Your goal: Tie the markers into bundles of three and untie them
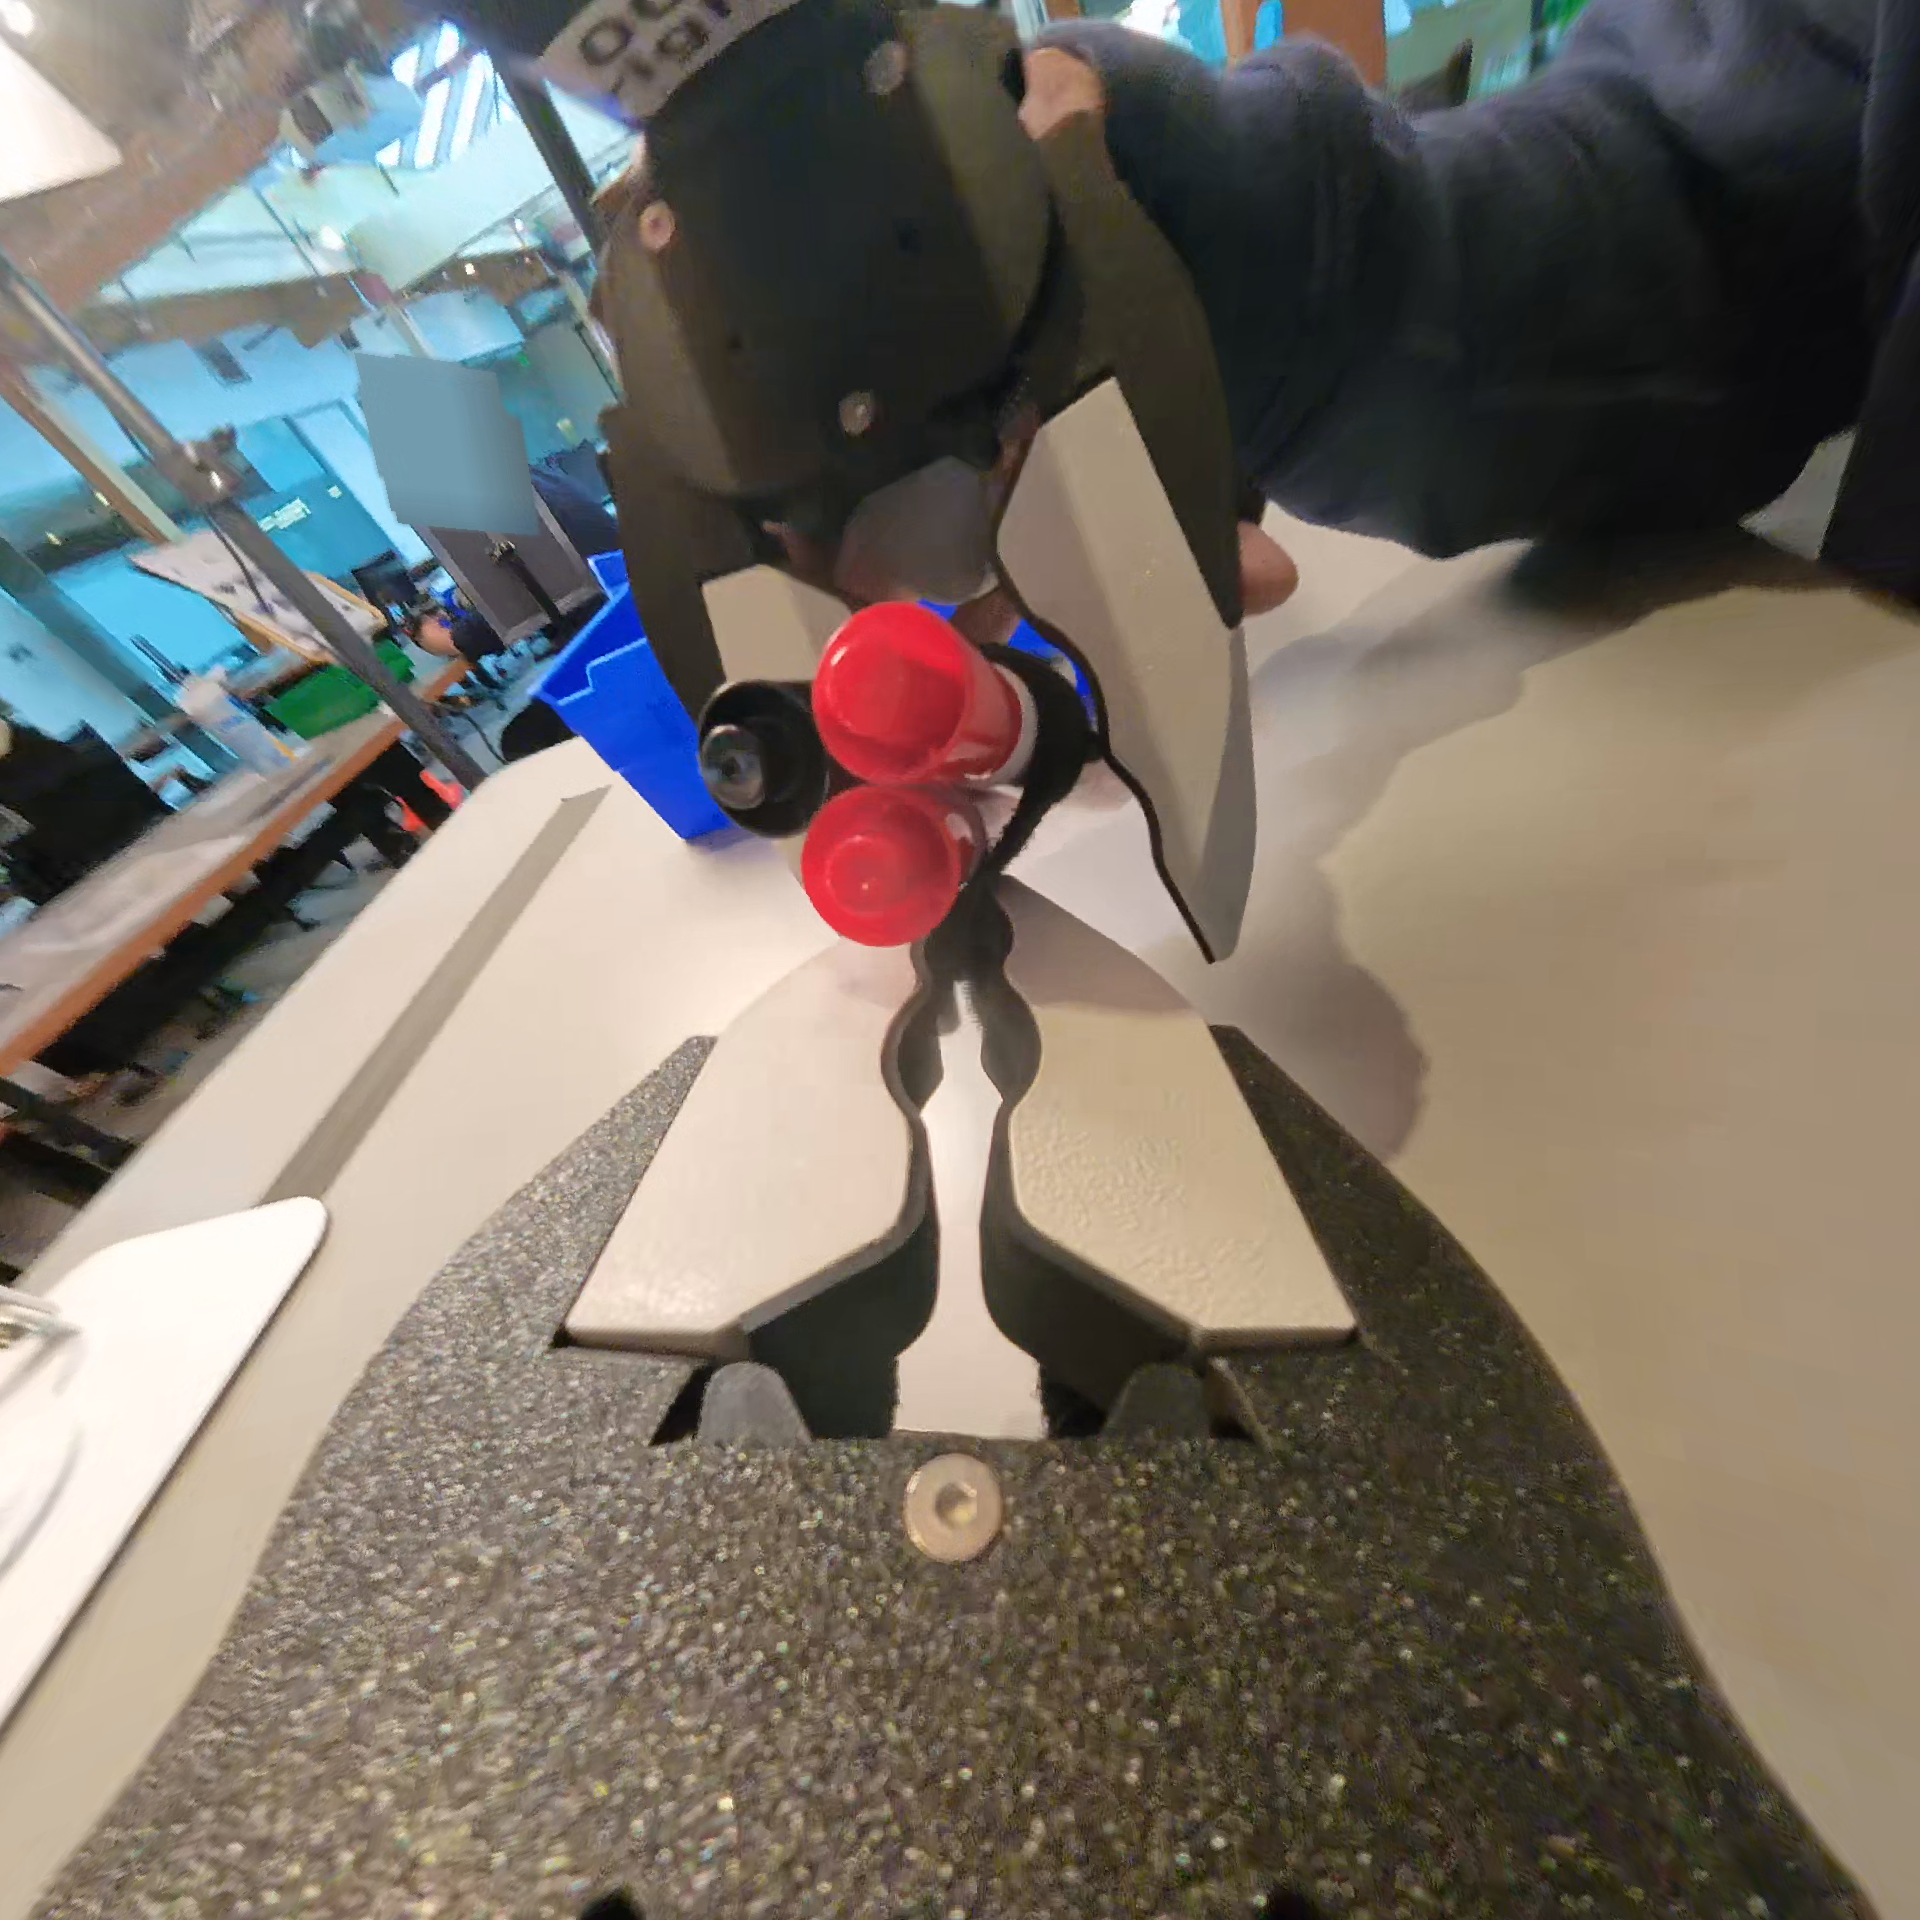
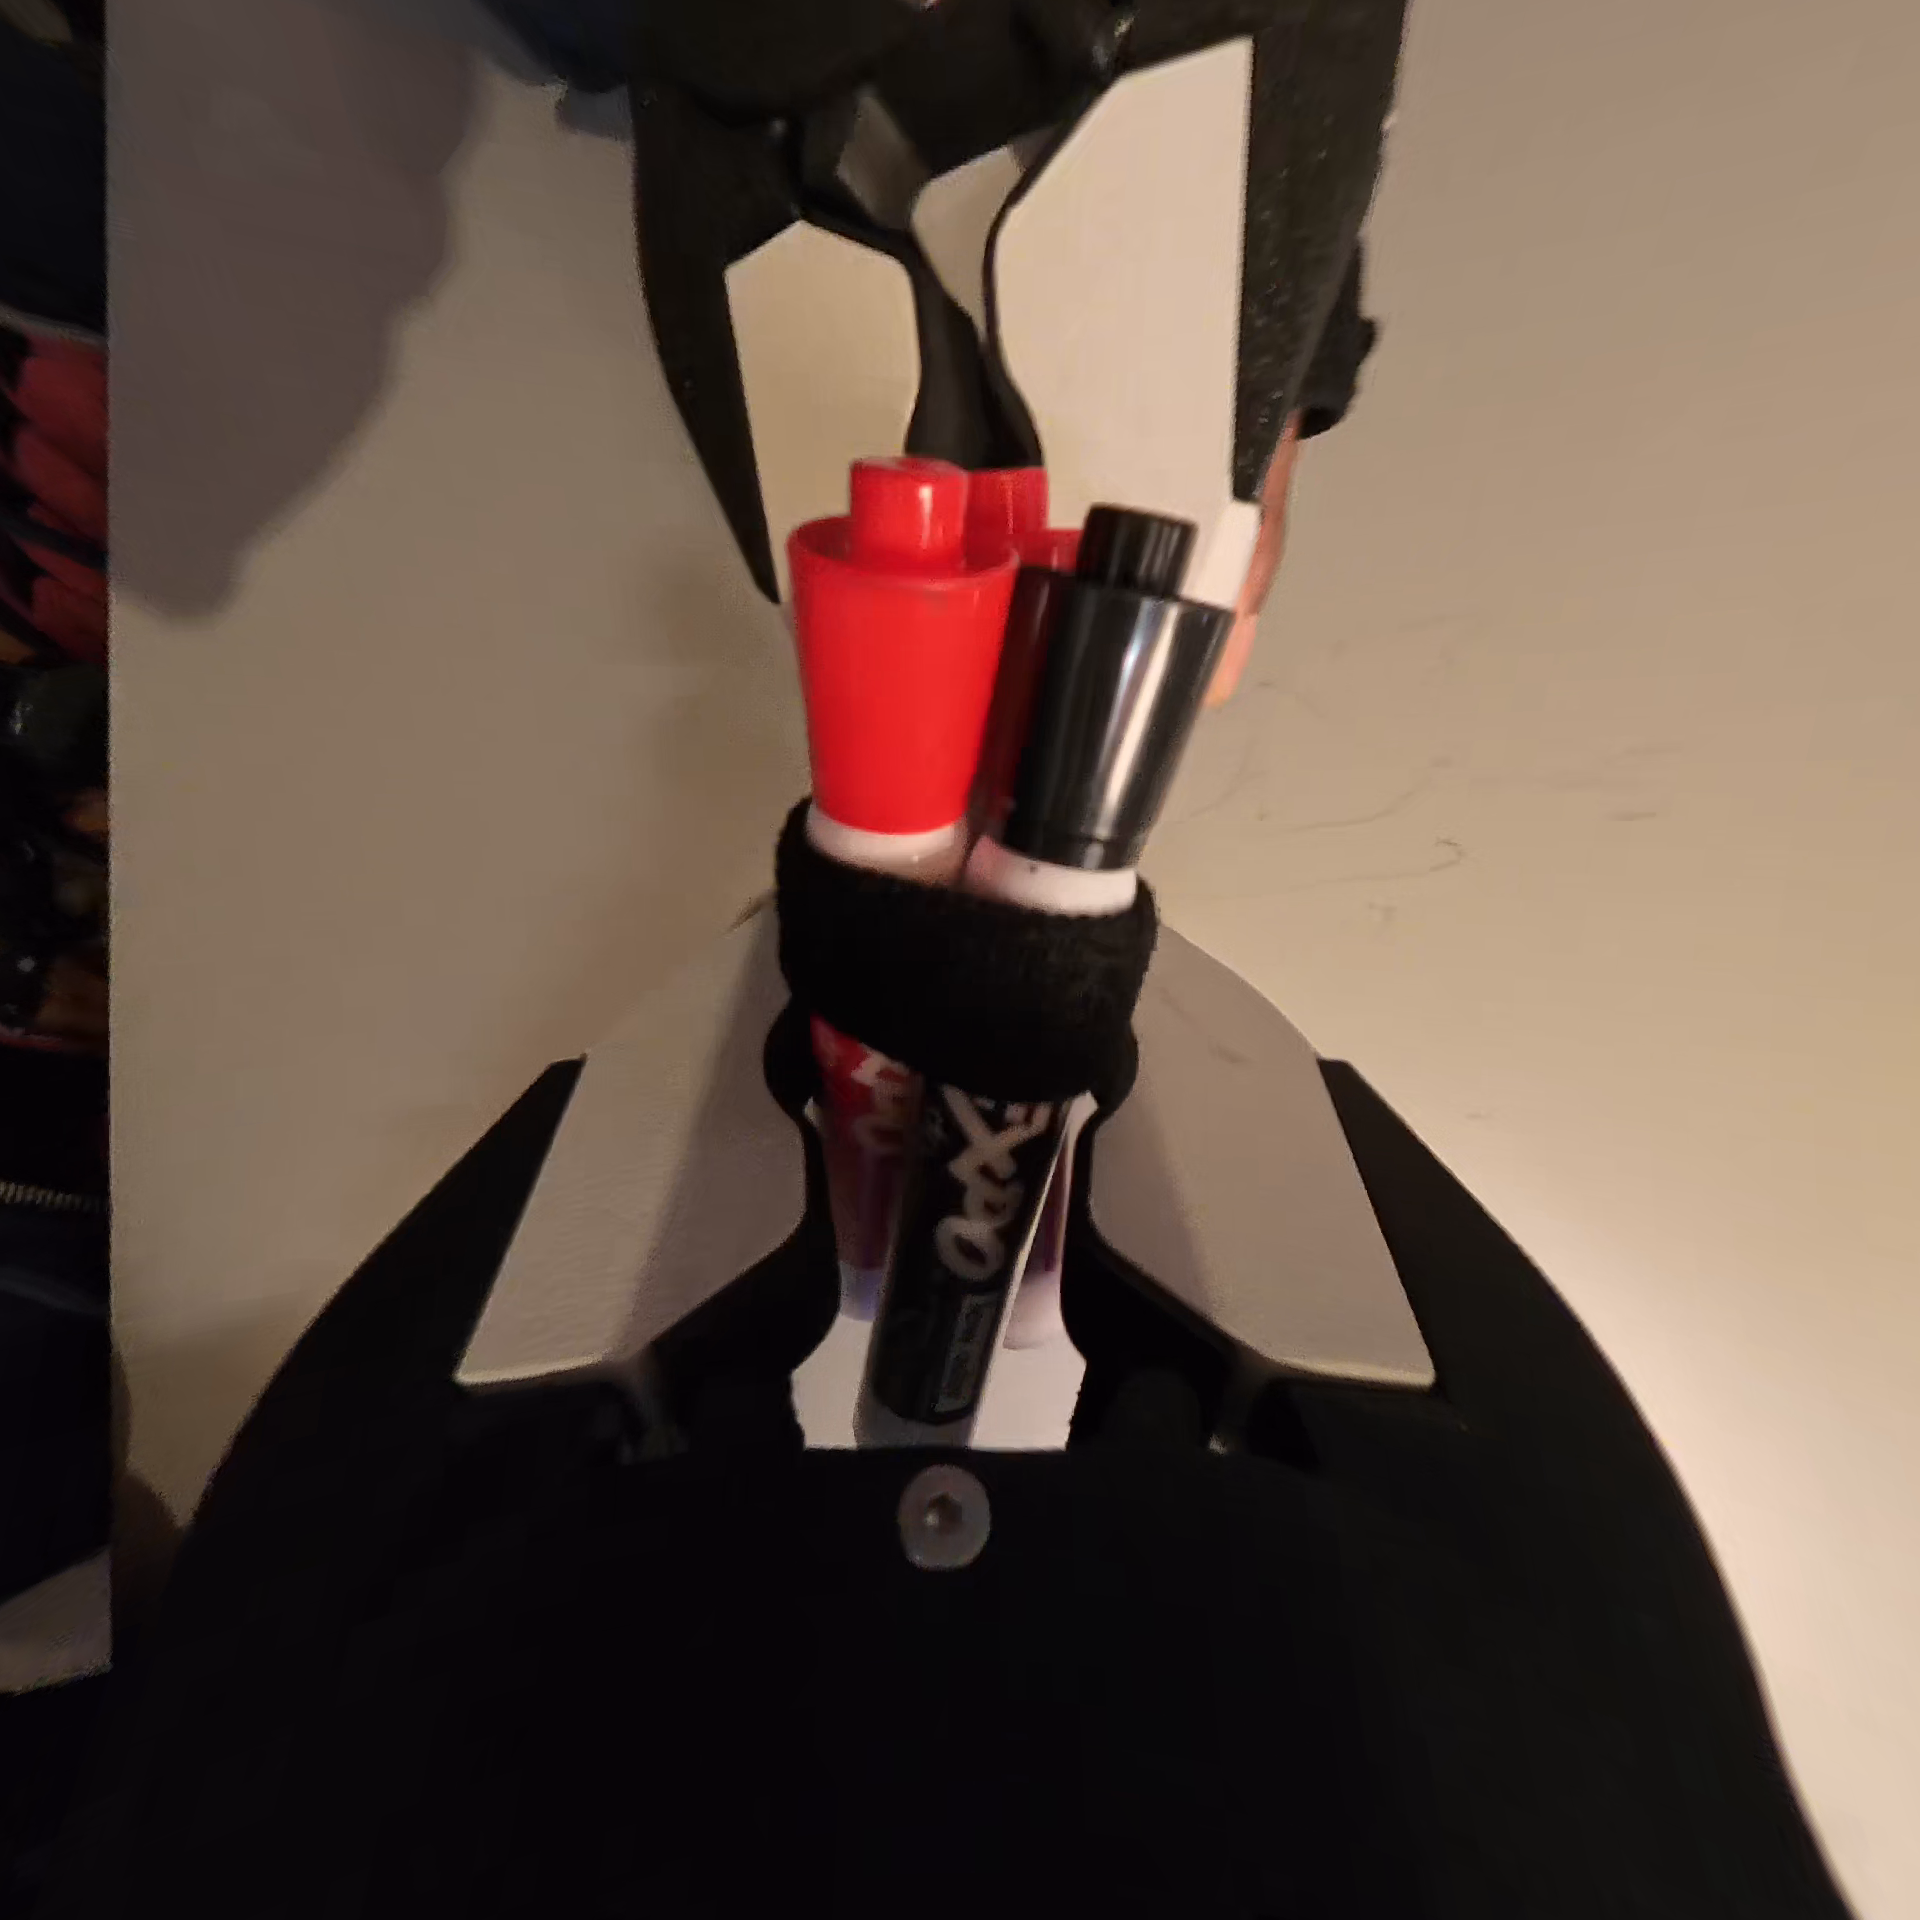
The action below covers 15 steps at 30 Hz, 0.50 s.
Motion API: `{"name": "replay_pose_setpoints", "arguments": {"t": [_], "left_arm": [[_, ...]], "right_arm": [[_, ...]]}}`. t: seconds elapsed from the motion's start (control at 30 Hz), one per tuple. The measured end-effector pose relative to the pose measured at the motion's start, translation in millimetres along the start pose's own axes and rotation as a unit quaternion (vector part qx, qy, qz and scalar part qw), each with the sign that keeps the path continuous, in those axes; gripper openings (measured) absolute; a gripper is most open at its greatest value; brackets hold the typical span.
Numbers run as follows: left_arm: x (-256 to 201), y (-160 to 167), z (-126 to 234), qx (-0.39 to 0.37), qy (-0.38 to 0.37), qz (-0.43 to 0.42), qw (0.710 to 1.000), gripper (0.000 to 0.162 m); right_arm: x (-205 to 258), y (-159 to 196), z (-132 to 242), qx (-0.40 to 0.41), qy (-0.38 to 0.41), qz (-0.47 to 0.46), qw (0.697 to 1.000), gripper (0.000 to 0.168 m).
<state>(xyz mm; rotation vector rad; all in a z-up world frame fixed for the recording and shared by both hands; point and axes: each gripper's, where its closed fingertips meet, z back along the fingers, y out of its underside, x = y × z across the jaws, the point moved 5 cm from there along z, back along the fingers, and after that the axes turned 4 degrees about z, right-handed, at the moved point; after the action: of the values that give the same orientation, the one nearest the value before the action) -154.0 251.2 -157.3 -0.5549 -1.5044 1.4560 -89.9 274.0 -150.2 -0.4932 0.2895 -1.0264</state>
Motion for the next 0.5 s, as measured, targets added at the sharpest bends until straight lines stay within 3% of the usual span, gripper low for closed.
{"name": "replay_pose_setpoints", "arguments": {"t": [0.17, 0.5], "left_arm": [[11.9, 1.5, 4.4, -0.013, 0.004, 0.087, 0.996, 0.003], [36.5, 5.6, 20.5, -0.04, -0.032, 0.262, 0.964, 0.003]], "right_arm": [[-16.9, -4.1, 8.1, -0.023, 0.058, -0.032, 0.998, 0.064], [-39.3, -9.6, 41.4, -0.063, 0.204, -0.044, 0.976, 0.068]]}}
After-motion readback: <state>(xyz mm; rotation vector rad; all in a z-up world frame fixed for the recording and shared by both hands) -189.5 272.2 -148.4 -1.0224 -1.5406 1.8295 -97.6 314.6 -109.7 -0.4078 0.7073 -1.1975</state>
